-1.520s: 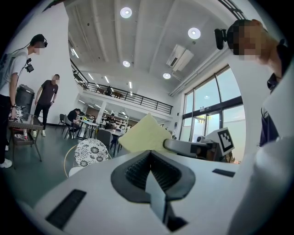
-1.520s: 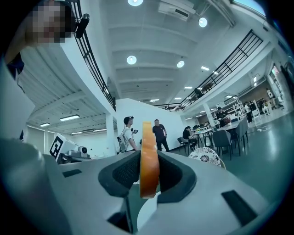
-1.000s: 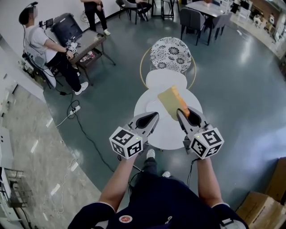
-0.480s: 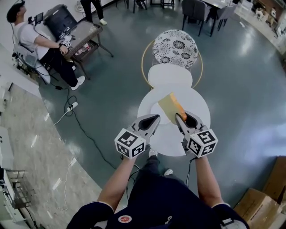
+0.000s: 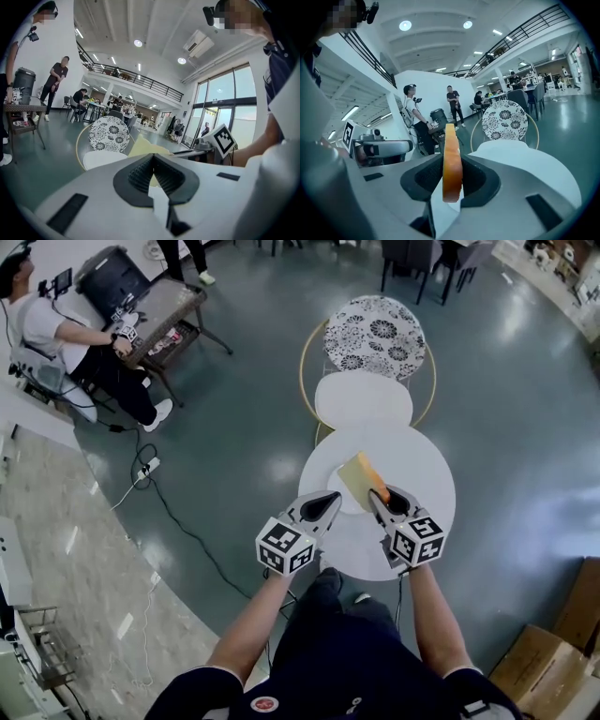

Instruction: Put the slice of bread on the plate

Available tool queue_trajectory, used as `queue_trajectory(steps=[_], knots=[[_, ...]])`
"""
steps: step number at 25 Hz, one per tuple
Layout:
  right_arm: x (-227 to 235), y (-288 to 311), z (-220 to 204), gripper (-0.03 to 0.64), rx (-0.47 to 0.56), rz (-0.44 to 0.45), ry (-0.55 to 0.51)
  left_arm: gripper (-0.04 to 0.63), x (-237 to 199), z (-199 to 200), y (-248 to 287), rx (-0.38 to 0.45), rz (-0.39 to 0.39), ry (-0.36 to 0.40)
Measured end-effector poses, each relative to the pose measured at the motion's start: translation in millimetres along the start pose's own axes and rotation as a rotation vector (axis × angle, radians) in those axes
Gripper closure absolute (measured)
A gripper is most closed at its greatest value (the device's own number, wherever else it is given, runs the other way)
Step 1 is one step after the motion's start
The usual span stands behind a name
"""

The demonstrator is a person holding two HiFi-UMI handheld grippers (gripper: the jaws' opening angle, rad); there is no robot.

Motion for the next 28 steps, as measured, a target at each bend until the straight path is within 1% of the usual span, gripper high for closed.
queue_trajectory(steps=[5, 11, 19, 23, 28], knots=[[12, 25, -26, 0.515, -0.051, -0.016, 0.044, 0.589, -17, -21, 9, -0.050, -0.020, -0.028], [24, 45, -48, 0.515, -0.098, -0.015, 0.087, 0.589, -29, -34, 19, -0.080, -0.029, -0.068], [31, 55, -68, 0.515, -0.125, 0.015, 0.136, 0.589, -30, -60, 28, -0.148, -0.016, -0.104], [39, 61, -78, 0.515, -0.148, 0.030, 0.154, 0.589, -31, -65, 30, -0.158, 0.001, -0.135], [54, 59, -91, 0.514, -0.184, 0.030, 0.178, 0.589, -27, -70, 34, -0.175, 0.022, -0.144]])
Point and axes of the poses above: the fingertips, and each gripper's own axes: y forward along the fingers, x to its right, z out of its top, the point moved 1 cm from there along -y, backward along the fingers, and after that the axes turned 6 degrees about z, right-handed, at the moved point
